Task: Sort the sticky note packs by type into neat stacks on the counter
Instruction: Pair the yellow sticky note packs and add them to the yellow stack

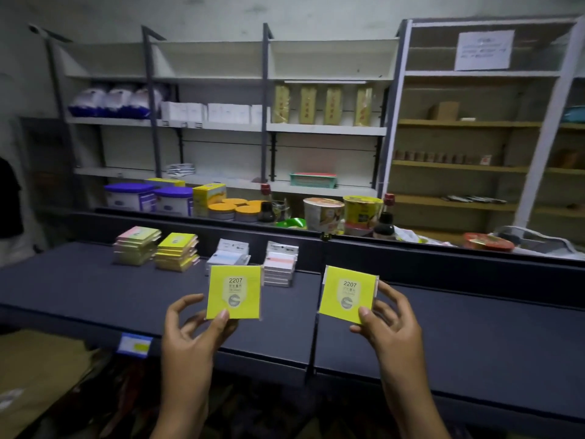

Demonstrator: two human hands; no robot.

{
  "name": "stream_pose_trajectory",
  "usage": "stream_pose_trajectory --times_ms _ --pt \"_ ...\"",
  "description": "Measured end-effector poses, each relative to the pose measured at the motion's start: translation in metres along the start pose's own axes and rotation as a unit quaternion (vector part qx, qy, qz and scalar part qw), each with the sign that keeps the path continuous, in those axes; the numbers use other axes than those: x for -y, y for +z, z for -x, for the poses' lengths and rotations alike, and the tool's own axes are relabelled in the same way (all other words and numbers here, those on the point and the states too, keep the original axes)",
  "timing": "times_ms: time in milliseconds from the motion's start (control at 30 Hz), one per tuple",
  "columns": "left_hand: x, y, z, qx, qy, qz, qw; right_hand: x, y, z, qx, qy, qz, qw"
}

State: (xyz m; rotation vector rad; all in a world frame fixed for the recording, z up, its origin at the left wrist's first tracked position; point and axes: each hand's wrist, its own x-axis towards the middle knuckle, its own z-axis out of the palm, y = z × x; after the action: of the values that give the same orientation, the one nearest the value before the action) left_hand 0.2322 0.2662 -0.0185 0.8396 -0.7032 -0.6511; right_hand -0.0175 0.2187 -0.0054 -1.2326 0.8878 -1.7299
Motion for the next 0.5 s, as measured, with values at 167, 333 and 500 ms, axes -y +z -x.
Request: stream_pose_trajectory --times_ms 167,333,500 --pt "-0.022 -0.036 -0.016 -0.006 0.045 -0.006 0.999 -0.004 0.046 0.01 0.041 -0.01 -0.01 0.999" --pt "-0.032 -0.079 -0.045 0.001 0.061 -0.032 0.998 -0.015 0.098 0.021 0.054 -0.016 0.009 0.998" --pt "-0.045 -0.135 -0.086 0.014 0.064 -0.061 0.996 -0.038 0.171 0.038 0.072 -0.027 0.019 0.997"
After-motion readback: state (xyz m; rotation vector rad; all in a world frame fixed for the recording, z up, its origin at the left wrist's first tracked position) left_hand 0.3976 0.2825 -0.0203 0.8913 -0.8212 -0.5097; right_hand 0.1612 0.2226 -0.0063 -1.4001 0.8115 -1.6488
